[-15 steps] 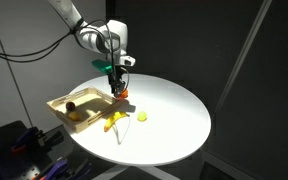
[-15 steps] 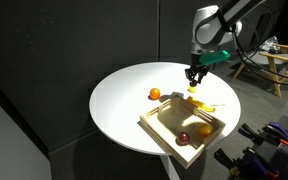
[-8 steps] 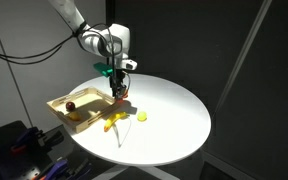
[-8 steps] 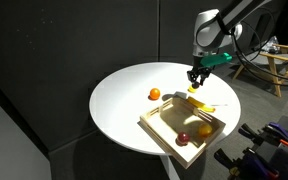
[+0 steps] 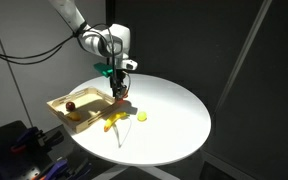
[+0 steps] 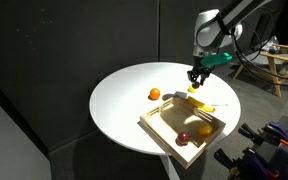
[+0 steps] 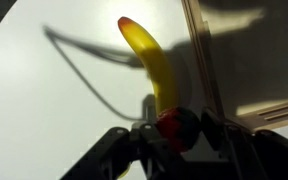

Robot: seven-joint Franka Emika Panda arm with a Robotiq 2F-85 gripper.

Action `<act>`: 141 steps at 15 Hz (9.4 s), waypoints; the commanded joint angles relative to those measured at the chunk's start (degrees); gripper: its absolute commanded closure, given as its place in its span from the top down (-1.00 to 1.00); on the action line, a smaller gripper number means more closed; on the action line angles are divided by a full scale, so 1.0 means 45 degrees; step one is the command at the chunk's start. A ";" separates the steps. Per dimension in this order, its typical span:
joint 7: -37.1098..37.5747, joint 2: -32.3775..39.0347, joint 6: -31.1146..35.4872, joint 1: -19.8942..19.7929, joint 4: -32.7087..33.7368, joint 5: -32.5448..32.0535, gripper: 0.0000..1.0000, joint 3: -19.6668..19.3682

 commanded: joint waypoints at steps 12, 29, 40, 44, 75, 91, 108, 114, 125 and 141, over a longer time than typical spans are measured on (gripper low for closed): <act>-0.0017 0.0031 -0.0043 0.0023 0.0056 0.0038 -0.53 -0.0036; -0.0239 0.0173 0.0071 -0.0657 0.0626 -0.0031 -0.53 -0.0837; -0.0602 0.1319 0.1759 -0.0850 0.0484 0.0001 -0.53 -0.1017; -0.0568 0.1778 0.1822 -0.0861 0.0553 0.0004 -0.53 -0.1119; -0.0694 0.2842 0.1877 -0.0957 0.0874 0.0087 1.00 -0.1234; -0.1047 0.0468 -0.0062 -0.0807 0.0060 -0.0099 1.00 -0.1080; -0.3671 -0.2322 -0.1360 -0.0747 -0.1546 0.0037 1.00 -0.0067; -0.3352 -0.3076 -0.1387 -0.0724 -0.2006 -0.0014 1.00 -0.0029; -0.2825 -0.5129 -0.2033 -0.0799 -0.3235 -0.0430 1.00 -0.0099; -0.2920 -0.7780 -0.3574 -0.0883 -0.3960 -0.0394 1.00 -0.0152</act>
